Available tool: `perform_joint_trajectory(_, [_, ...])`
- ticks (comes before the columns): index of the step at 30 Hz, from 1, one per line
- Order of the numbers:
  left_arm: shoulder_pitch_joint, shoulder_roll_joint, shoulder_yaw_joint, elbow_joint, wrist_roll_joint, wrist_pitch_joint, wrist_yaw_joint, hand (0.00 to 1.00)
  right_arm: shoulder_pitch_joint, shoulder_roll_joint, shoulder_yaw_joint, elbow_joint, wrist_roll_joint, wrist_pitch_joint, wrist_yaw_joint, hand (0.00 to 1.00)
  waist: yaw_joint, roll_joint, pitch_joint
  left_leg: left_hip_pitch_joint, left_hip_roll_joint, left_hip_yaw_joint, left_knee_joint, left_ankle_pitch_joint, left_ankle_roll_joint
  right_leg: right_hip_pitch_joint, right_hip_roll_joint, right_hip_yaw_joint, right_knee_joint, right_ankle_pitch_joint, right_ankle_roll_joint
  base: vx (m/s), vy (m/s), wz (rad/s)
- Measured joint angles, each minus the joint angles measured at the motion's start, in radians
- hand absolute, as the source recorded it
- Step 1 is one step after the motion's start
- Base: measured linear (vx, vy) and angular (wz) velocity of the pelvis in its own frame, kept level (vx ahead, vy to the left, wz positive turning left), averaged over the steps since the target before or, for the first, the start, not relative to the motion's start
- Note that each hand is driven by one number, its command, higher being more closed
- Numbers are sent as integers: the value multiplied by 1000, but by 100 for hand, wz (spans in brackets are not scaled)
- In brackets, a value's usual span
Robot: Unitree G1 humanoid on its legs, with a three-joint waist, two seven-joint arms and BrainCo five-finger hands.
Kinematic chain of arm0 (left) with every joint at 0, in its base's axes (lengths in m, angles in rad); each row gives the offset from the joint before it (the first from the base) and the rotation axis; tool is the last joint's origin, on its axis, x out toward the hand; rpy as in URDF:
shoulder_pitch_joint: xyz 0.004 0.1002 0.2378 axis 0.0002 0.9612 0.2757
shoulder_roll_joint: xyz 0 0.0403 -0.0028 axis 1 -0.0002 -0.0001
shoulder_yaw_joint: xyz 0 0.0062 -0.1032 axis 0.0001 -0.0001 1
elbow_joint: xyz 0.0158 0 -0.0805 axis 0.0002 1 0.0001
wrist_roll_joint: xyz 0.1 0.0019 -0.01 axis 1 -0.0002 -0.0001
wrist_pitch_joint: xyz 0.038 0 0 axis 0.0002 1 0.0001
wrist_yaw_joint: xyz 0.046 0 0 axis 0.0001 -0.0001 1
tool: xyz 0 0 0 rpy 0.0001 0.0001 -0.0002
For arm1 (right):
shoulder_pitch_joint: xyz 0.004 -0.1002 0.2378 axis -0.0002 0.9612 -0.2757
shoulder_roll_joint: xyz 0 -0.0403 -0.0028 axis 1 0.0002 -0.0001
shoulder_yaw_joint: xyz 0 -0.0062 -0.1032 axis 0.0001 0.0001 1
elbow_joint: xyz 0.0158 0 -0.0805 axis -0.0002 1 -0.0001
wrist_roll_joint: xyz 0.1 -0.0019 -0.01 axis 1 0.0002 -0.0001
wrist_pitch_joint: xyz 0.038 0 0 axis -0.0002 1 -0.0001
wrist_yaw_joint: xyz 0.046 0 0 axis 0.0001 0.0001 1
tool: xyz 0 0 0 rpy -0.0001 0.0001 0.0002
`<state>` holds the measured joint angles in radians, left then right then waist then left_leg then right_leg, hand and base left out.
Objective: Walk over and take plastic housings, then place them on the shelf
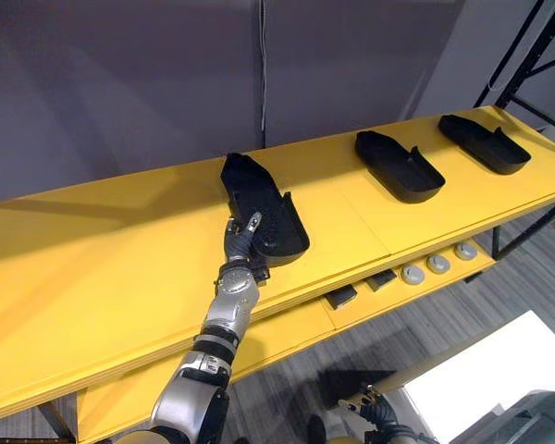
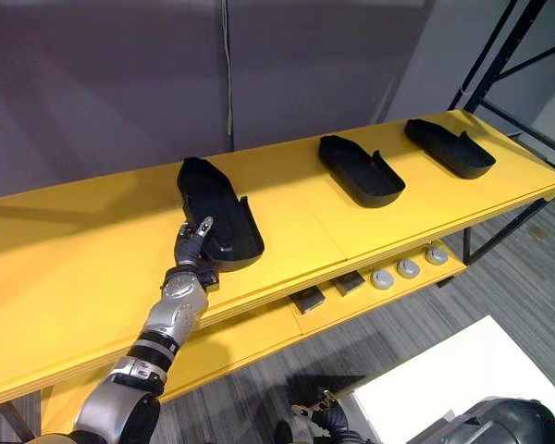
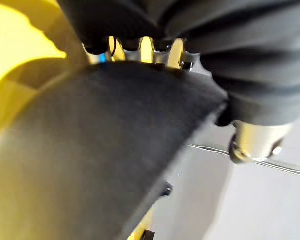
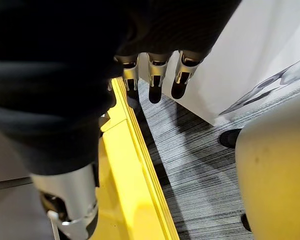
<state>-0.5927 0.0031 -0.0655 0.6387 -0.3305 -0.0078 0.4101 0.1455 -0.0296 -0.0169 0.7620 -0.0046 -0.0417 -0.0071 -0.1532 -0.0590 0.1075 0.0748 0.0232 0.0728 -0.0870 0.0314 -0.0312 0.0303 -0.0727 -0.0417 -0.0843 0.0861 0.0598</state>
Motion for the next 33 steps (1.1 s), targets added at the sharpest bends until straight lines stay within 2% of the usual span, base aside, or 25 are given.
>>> perform_joint_trajectory(12, [66, 0, 21, -106, 30, -2, 23, 0, -11, -1, 0, 2, 6, 0, -2, 0, 1, 5, 5, 0, -1, -15, 0, 2, 3, 6, -1, -14, 0, 0, 0, 0, 0, 2])
perform_joint_trajectory(23, [192, -4, 34, -345, 365, 33, 58, 0, -13, -3, -1, 22, 8, 0, -2, 0, 14, 7, 5, 8, -5, -30, 0, 8, 10, 22, -5, -31, 0, 0, 0, -3, 11, 4])
perform_joint_trajectory(24, [214, -5, 25, -385, 393, 33, 58, 100, -12, -3, -1, 22, 8, 0, -2, 0, 20, 8, 5, 12, -5, -30, 0, 8, 10, 26, -5, -30, 0, 0, 0, 0, 0, 0])
perform_joint_trajectory(28, [304, 8, -78, -513, 455, 21, 30, 100, 2, -3, -1, 34, 15, -1, -1, 0, 40, 10, 5, 17, -5, -31, -3, 8, 10, 33, -5, -32, 0, -1, 0, 0, 0, 0])
perform_joint_trajectory(30, [348, 7, -149, -543, 475, 0, -23, 100, 6, -3, -1, 36, 25, -2, -1, 0, 52, 11, 4, 18, -5, -30, -4, 8, 10, 33, -6, -31, 0, -1, 1, 0, 0, 0])
perform_joint_trajectory(33, [380, 8, -210, -544, 496, -21, -66, 100, 6, -3, -1, 40, 31, -3, -1, 0, 54, 13, 3, 18, -5, -29, -4, 8, 10, 33, -5, -30, 0, -2, 1, 0, 0, 0])
